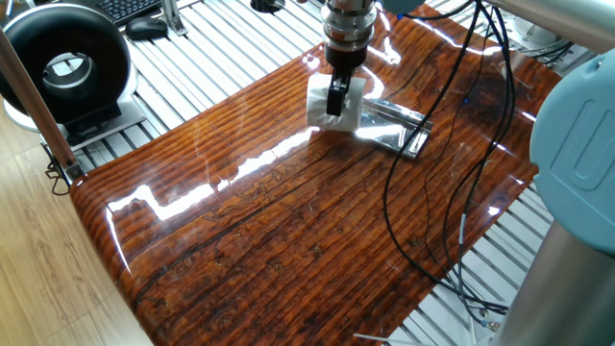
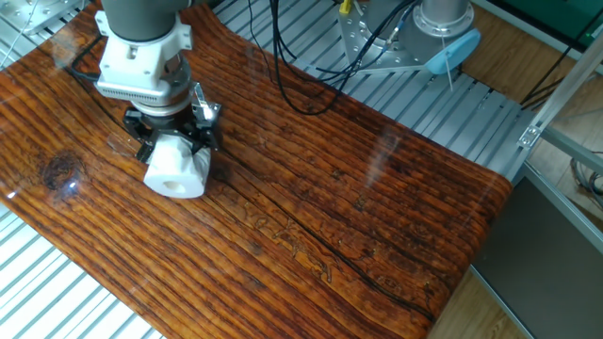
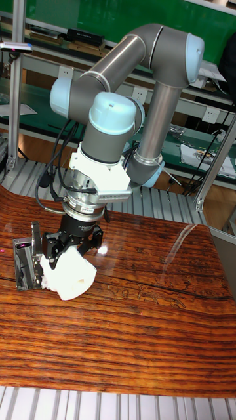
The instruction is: Put the toilet paper on its holder
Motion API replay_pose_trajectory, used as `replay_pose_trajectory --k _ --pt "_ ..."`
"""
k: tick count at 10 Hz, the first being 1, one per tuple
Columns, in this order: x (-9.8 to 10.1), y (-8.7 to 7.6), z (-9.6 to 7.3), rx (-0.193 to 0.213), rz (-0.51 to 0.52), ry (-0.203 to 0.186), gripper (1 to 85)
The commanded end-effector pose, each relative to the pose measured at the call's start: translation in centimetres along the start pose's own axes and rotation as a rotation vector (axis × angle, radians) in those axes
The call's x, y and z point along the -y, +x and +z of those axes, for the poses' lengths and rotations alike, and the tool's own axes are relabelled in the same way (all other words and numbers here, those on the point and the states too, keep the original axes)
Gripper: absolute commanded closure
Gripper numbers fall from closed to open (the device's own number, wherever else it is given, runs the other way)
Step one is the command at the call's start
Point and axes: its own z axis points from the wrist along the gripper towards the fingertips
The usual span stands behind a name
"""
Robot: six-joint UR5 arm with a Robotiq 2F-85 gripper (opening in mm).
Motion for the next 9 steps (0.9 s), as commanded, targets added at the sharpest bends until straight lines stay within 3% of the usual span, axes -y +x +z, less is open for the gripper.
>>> replay_pose_trajectory --k 1,3,6,8,9 --pt "0.3 -1.4 -0.4 0.027 0.021 -0.001 84.7" --pt "2.0 -2.2 -0.2 0.053 -0.010 0.000 84.7" --pt "2.8 -2.5 0.2 0.075 -0.002 0.000 84.7" --pt "3.4 -1.9 1.0 0.073 0.012 0.002 84.7" --pt "3.3 -0.9 2.0 0.058 0.039 -0.021 84.7"
